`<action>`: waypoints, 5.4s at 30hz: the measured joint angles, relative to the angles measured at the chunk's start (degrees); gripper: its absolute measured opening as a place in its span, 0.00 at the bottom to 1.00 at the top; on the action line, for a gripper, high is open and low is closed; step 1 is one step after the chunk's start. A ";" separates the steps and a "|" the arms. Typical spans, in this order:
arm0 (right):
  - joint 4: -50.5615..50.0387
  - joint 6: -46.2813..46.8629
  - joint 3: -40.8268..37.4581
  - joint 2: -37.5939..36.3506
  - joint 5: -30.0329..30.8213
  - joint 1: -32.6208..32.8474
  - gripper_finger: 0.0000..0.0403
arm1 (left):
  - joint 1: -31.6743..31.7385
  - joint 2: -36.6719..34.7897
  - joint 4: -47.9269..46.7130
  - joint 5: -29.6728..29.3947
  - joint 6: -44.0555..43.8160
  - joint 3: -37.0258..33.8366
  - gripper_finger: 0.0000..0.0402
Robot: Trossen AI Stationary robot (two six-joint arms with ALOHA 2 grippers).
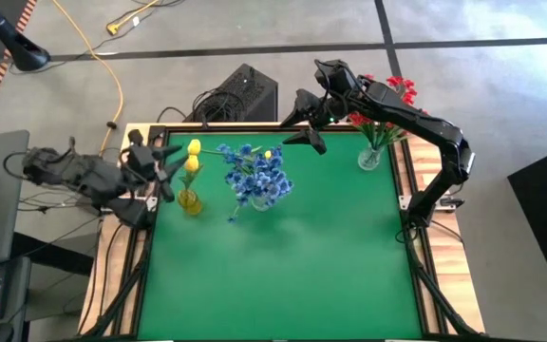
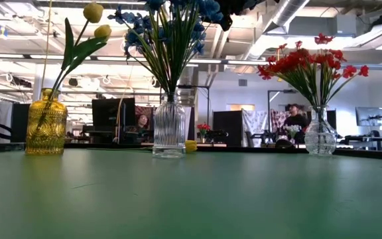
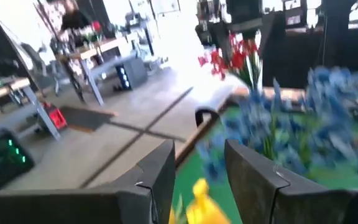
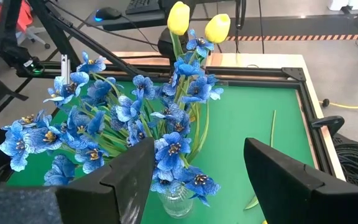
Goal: Sort flowers into vase by color
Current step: Put the yellow tulip into the yellow vase
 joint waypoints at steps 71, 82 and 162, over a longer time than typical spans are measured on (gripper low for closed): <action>-4.63 -3.13 -29.14 -24.70 0.37 6.30 0.68 | 74.45 63.35 -4.89 70.30 54.03 8.13 0.32; -3.48 -3.08 -29.14 -24.63 0.37 6.29 0.68 | 73.07 68.62 -2.00 69.08 54.78 7.52 0.32; 5.68 0.76 -29.09 -24.37 0.52 5.33 0.68 | 81.31 -25.22 22.46 85.13 -5.93 -28.35 0.00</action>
